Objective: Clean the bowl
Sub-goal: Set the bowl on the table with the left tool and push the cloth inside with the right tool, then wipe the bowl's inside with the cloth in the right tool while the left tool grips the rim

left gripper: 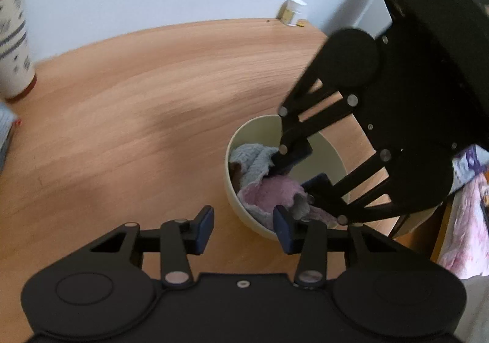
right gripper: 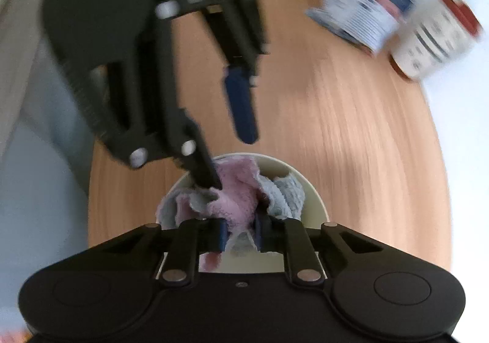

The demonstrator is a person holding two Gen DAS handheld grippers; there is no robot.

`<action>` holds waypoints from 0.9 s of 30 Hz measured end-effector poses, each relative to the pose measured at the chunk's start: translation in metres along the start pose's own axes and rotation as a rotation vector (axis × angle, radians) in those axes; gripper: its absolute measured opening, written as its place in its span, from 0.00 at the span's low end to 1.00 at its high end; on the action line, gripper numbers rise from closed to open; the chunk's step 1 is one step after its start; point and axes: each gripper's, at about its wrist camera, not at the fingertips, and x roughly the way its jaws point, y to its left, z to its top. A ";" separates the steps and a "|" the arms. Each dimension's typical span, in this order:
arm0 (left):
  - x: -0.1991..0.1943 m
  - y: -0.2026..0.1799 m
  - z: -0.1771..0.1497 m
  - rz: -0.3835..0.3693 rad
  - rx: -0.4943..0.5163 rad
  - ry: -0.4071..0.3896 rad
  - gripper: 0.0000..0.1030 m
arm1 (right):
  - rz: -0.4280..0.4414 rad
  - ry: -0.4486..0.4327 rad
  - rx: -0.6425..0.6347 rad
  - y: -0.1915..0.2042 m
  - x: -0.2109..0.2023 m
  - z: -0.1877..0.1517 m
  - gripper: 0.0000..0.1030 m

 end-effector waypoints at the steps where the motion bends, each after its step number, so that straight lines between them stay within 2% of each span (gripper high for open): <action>1: -0.002 -0.001 0.000 0.000 -0.007 -0.003 0.41 | 0.003 -0.011 0.023 -0.001 0.000 -0.002 0.14; 5: -0.015 -0.007 -0.006 0.029 -0.045 -0.039 0.41 | 0.018 -0.100 0.222 -0.012 -0.009 -0.021 0.11; 7: -0.018 -0.008 -0.008 0.036 -0.066 -0.055 0.32 | 0.032 -0.144 0.296 -0.017 -0.017 -0.029 0.11; 9: -0.013 -0.009 -0.008 0.067 -0.098 -0.028 0.29 | 0.059 -0.181 0.360 -0.023 -0.024 -0.038 0.11; 11: -0.009 -0.013 -0.009 0.064 -0.092 -0.020 0.29 | 0.084 -0.219 0.405 -0.024 -0.032 -0.048 0.11; 14: -0.004 -0.017 -0.006 0.062 -0.097 -0.017 0.29 | 0.115 -0.269 0.412 -0.028 -0.037 -0.049 0.11; 16: -0.002 -0.018 -0.004 0.070 -0.099 -0.020 0.27 | 0.129 -0.271 0.386 -0.029 -0.032 -0.043 0.11; 18: 0.001 -0.020 -0.003 0.087 -0.094 -0.011 0.24 | 0.134 -0.265 0.356 -0.033 -0.027 -0.034 0.11; 21: 0.004 -0.014 -0.002 0.058 -0.141 -0.008 0.23 | 0.139 -0.238 0.301 -0.038 -0.020 -0.021 0.11; 23: 0.007 -0.015 -0.001 0.073 -0.123 -0.001 0.18 | 0.141 -0.223 0.289 -0.040 -0.019 -0.017 0.11; 27: 0.010 -0.016 -0.001 0.087 -0.114 0.013 0.18 | 0.158 -0.222 0.270 -0.039 -0.019 -0.015 0.11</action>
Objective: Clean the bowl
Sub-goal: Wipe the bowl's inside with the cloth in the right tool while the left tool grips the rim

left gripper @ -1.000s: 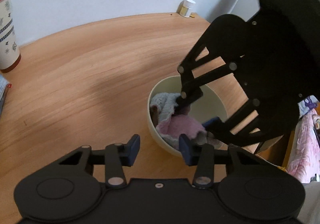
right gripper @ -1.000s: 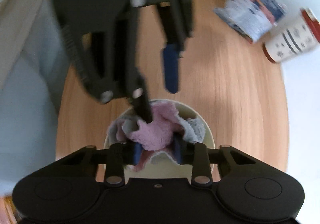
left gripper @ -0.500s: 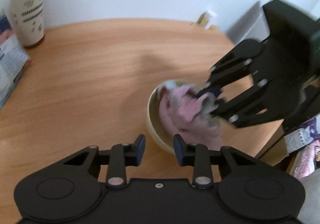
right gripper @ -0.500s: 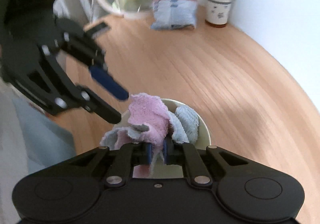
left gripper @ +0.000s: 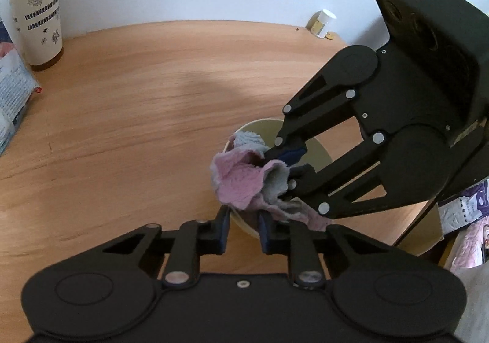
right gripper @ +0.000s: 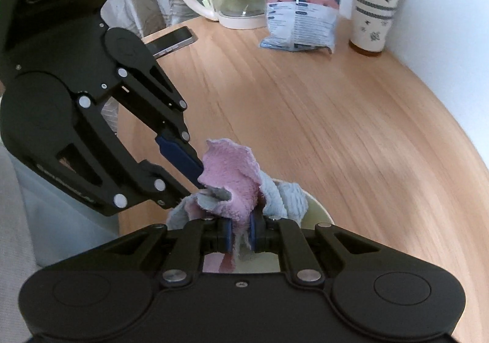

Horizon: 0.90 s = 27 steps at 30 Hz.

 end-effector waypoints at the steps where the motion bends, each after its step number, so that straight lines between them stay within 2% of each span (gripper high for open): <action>1: 0.001 0.000 0.000 0.003 0.003 0.003 0.18 | 0.006 0.004 0.002 -0.001 0.001 -0.001 0.11; 9: 0.012 0.006 0.006 0.011 -0.016 0.015 0.19 | 0.034 0.052 0.029 -0.011 0.016 0.000 0.11; 12: 0.013 0.003 0.007 0.014 -0.012 0.019 0.19 | 0.040 0.100 0.032 -0.013 0.022 0.002 0.11; 23: 0.017 -0.001 0.012 0.046 -0.031 0.026 0.19 | -0.033 0.249 -0.032 -0.002 0.024 0.002 0.11; 25: 0.011 -0.006 0.009 0.041 -0.031 0.029 0.19 | -0.052 0.246 -0.019 -0.003 0.014 0.000 0.11; 27: 0.011 -0.007 0.008 0.033 -0.034 0.031 0.19 | -0.033 0.190 0.021 -0.006 0.000 0.001 0.11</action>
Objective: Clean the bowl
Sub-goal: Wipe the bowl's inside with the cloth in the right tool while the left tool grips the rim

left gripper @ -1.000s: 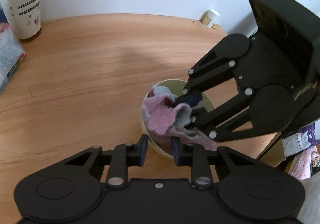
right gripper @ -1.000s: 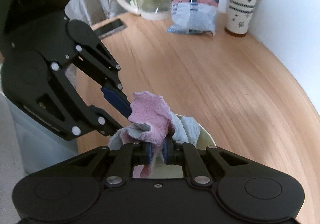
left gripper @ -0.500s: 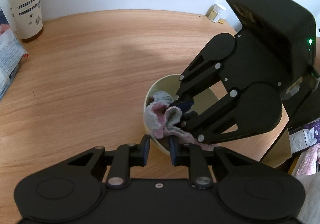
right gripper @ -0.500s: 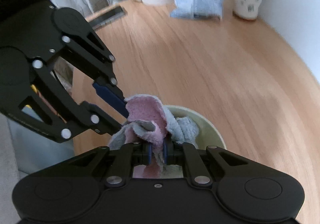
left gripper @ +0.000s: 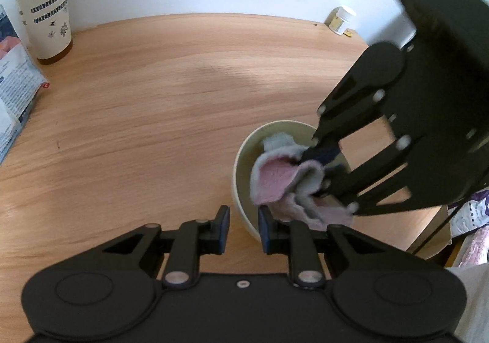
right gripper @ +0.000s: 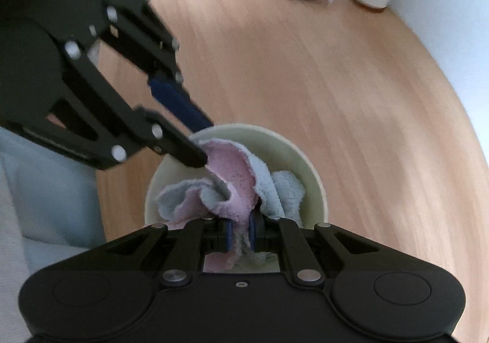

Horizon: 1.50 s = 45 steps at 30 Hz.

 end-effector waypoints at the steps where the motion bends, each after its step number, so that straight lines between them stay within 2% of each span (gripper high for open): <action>1: 0.000 0.000 0.000 -0.004 -0.004 0.001 0.19 | 0.037 -0.052 0.041 -0.004 -0.009 -0.001 0.11; 4: 0.001 0.002 -0.001 0.000 -0.028 0.005 0.18 | 0.113 -0.114 0.115 -0.014 -0.015 -0.002 0.11; 12: 0.001 0.000 -0.003 0.021 -0.077 -0.024 0.08 | 0.190 -0.065 0.120 -0.013 0.011 0.006 0.11; 18: 0.009 0.000 -0.005 0.060 -0.057 -0.010 0.05 | 0.226 -0.027 0.101 0.002 0.026 0.005 0.11; 24: 0.011 0.001 -0.006 0.054 -0.017 -0.009 0.05 | 0.145 0.022 0.023 0.021 0.034 0.008 0.10; 28: 0.010 -0.001 -0.008 0.054 0.003 -0.012 0.05 | 0.040 0.068 -0.014 0.030 0.029 0.006 0.11; 30: 0.010 -0.001 -0.009 0.056 -0.002 -0.012 0.05 | 0.003 0.049 -0.001 0.030 0.019 0.005 0.11; 33: 0.010 -0.002 -0.008 0.051 0.011 -0.009 0.05 | -0.040 -0.026 0.032 0.030 -0.002 0.003 0.11; 37: 0.011 -0.006 -0.008 0.043 0.093 -0.008 0.06 | -0.103 -0.126 0.012 0.035 -0.012 0.001 0.11; 42: 0.011 -0.001 -0.007 0.033 0.105 0.004 0.07 | -0.148 -0.162 -0.030 0.040 0.001 0.000 0.11; 45: 0.011 -0.002 -0.008 0.031 0.106 0.002 0.08 | -0.148 -0.147 -0.032 0.038 0.007 -0.001 0.10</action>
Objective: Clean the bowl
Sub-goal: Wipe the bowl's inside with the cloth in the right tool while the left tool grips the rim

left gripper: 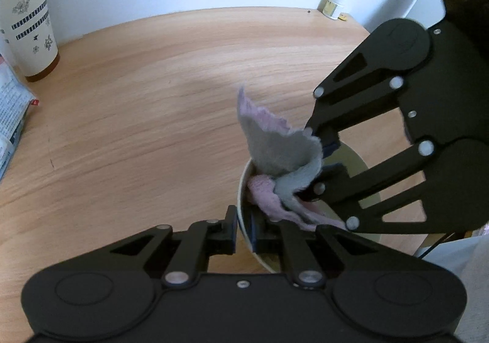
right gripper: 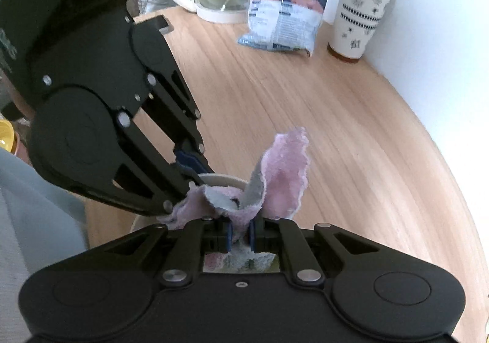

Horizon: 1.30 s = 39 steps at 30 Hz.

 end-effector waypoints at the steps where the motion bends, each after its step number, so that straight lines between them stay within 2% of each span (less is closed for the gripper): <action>1: 0.000 0.000 0.000 -0.001 -0.003 -0.002 0.07 | 0.003 0.008 -0.005 0.000 0.001 0.000 0.10; 8: 0.001 0.000 0.002 0.014 -0.040 -0.014 0.05 | 0.029 0.084 0.026 -0.007 0.028 0.001 0.10; 13: 0.002 -0.002 0.005 0.034 -0.033 -0.009 0.05 | 0.013 0.141 0.030 -0.002 0.025 0.001 0.10; 20: -0.002 -0.002 0.001 0.038 -0.029 -0.012 0.06 | -0.119 0.081 0.004 0.004 -0.010 0.002 0.10; 28: 0.002 -0.001 0.003 0.025 -0.058 -0.015 0.10 | -0.184 0.146 0.073 0.000 0.017 0.005 0.08; 32: 0.004 0.003 0.002 0.007 -0.102 -0.013 0.13 | -0.137 0.162 0.131 -0.006 0.027 0.000 0.10; 35: 0.005 0.005 0.000 0.004 -0.104 -0.015 0.15 | -0.107 0.154 0.121 -0.008 0.034 -0.005 0.11; 39: 0.008 0.005 0.002 0.034 -0.103 -0.008 0.23 | -0.042 0.148 0.234 -0.025 0.041 -0.005 0.12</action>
